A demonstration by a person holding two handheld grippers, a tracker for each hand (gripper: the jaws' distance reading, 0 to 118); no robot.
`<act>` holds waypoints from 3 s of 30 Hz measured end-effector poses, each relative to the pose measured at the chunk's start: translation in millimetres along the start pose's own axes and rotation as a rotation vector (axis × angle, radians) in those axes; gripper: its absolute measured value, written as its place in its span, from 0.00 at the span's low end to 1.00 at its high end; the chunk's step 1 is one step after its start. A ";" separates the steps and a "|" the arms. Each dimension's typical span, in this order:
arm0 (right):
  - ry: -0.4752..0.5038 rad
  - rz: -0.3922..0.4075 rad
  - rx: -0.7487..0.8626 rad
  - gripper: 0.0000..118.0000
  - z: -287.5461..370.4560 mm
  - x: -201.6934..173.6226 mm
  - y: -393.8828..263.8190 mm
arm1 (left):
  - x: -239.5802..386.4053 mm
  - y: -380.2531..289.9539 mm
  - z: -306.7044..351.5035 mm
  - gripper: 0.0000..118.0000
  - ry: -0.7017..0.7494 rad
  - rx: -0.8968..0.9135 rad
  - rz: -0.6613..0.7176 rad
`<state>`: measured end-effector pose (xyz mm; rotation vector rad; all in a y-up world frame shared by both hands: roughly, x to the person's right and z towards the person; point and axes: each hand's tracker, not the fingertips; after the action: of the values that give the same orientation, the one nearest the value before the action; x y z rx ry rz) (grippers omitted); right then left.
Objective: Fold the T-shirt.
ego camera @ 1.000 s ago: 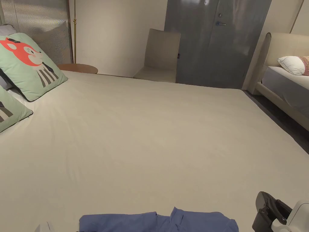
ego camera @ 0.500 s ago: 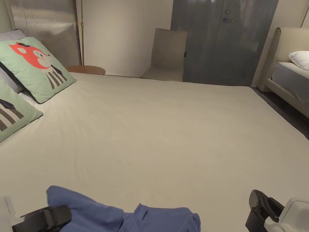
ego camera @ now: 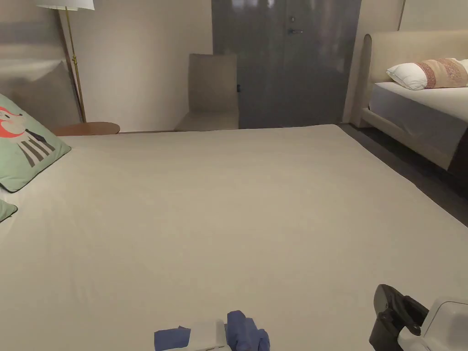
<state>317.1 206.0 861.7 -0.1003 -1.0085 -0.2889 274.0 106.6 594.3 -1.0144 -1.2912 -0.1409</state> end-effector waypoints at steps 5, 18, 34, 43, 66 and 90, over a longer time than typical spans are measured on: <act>-0.032 -0.035 0.002 0.00 -0.9 20.6 2.9 | 3.3 16.0 41.7 0.92 -0.237 0.147 0.080; -0.022 -0.077 -0.006 0.00 -8.9 25.4 -2.3 | 11.3 -21.5 25.1 0.00 0.173 0.267 -0.179; 0.013 -0.005 0.007 0.00 -9.3 5.3 14.7 | 32.6 0.9 68.6 0.00 -0.140 0.392 -0.032; 0.245 0.125 -0.420 0.01 -85.1 -72.5 -64.3 | -82.4 -14.3 151.5 0.00 0.047 0.524 0.144; 0.265 0.163 -0.757 0.01 -144.1 -73.5 -102.7 | -190.1 -8.8 31.9 0.37 -0.420 0.019 0.525; 0.372 0.128 -0.439 0.01 -128.1 -165.8 -21.3 | -427.9 -7.0 281.4 0.18 -0.091 0.289 0.743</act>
<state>333.2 189.9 652.3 -0.4895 -0.5547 -0.3920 -75.7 109.7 220.1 -1.1897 -0.9065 0.6466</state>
